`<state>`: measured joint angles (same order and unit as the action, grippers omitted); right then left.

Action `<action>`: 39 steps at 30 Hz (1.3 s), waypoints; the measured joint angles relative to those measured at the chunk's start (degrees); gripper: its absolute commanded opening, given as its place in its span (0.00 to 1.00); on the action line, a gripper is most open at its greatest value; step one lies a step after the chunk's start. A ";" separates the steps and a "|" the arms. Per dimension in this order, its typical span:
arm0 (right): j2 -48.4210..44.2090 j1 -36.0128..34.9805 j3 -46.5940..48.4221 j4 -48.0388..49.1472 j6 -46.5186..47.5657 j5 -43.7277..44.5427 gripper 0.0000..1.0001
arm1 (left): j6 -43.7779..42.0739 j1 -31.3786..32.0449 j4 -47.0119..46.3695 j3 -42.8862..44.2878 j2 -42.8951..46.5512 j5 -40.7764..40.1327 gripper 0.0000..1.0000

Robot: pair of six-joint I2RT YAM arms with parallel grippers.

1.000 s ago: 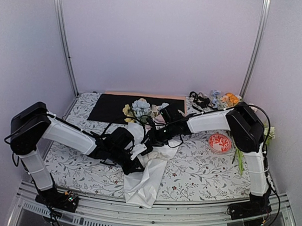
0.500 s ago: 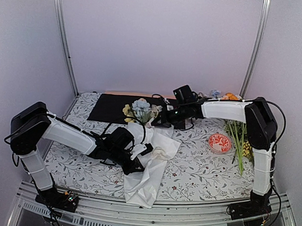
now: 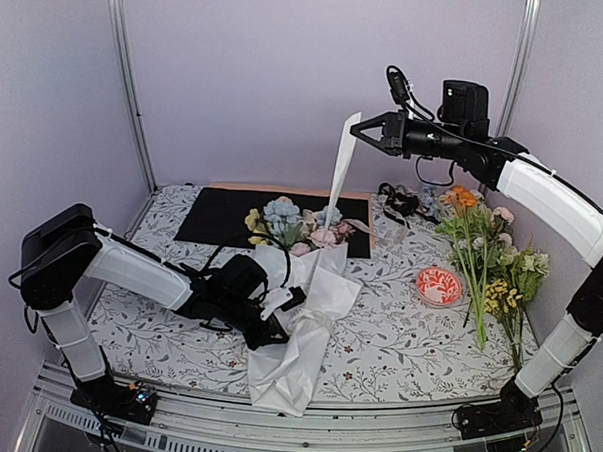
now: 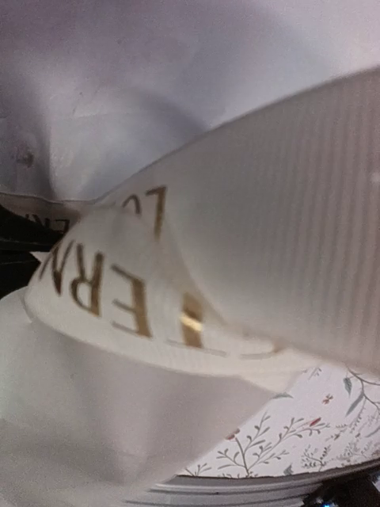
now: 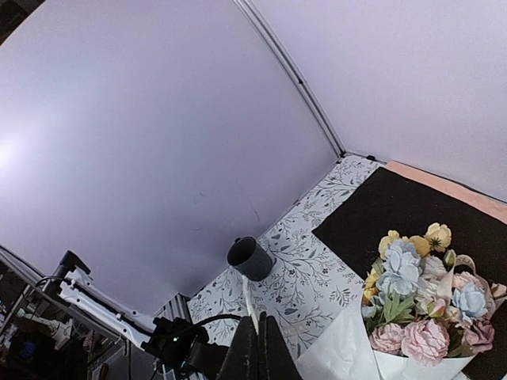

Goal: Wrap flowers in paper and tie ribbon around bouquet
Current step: Cross the ribbon over the folded bouquet.

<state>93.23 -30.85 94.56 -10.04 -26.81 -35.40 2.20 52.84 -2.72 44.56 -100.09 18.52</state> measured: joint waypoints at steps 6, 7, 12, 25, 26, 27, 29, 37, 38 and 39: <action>-0.35 -0.20 -0.13 2.73 -0.63 -6.51 0.00 | 0.04 0.00 -0.52 -0.11 -0.02 0.11 0.00; -0.46 -0.20 -0.26 3.63 -0.81 -8.13 0.00 | 0.22 -0.02 -0.98 -0.24 -0.02 0.15 0.00; -3.08 -0.24 -5.09 11.63 -2.82 -16.41 0.00 | 1.79 -1.14 -4.90 -2.19 0.02 1.03 0.00; 0.81 -8.92 -18.47 18.29 -5.75 -23.02 0.00 | 5.64 -5.75 -8.37 -1.01 -0.66 -1.25 0.00; 1.33 -9.94 -18.80 18.32 -5.57 -23.37 0.00 | 6.01 -6.25 -8.61 -0.87 -0.70 -1.62 0.00; 1.73 -10.71 -18.99 18.27 -5.49 -23.56 0.00 | 6.34 -6.73 -8.74 -0.74 -0.76 -2.10 0.00; 2.82 -12.17 -19.23 18.45 -5.29 -23.98 0.00 | 7.02 -7.96 -8.87 -0.37 -0.76 -2.86 0.00; 8.22 -14.08 -19.23 18.69 -3.63 -23.91 0.00 | 8.00 -10.21 -9.60 1.92 -0.76 -4.11 0.00; 9.16 -14.62 -19.21 18.45 -2.97 -23.61 0.00 | 8.11 -10.23 -9.79 2.10 -0.76 -4.20 0.00; 9.99 -15.02 -19.17 17.88 -2.38 -23.28 0.00 | 8.20 -10.27 -9.97 2.19 -0.76 -4.26 0.00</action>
<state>103.22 -45.87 75.40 7.84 -29.19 -58.67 10.39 42.57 -12.69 46.74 -100.86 14.26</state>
